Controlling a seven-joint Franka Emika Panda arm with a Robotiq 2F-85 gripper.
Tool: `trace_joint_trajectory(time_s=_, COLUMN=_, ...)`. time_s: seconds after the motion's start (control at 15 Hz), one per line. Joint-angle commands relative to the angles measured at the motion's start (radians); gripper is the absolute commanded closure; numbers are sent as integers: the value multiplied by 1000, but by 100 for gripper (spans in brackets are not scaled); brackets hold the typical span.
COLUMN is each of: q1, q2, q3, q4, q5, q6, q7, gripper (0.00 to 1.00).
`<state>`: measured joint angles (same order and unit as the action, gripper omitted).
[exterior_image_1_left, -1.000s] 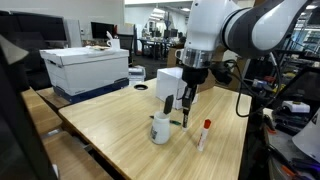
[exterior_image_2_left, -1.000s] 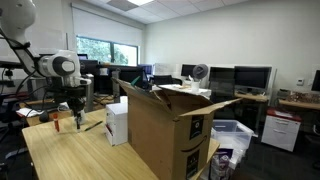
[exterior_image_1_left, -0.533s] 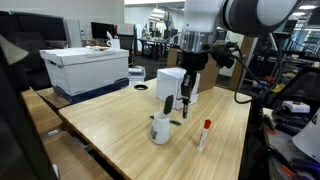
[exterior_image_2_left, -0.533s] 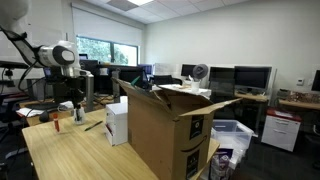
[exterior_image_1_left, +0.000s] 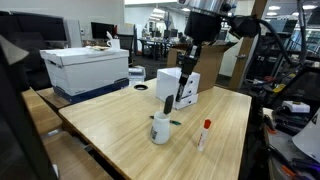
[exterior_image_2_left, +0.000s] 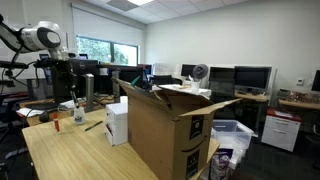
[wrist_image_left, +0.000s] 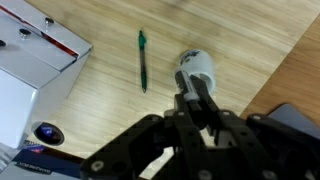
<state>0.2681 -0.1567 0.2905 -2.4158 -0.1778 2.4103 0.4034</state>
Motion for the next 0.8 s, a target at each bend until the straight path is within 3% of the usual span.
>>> trace_joint_trajectory(time_s=0.0, q1=2, q2=-91, q3=32, q4=-46, q5=-16, q6=28, q7=-19, gripper=91)
trace_joint_trajectory(time_s=0.73, q1=3, q2=-48, q3=37, q4=-89, q5=52, q6=218, q7=-112, gripper=91)
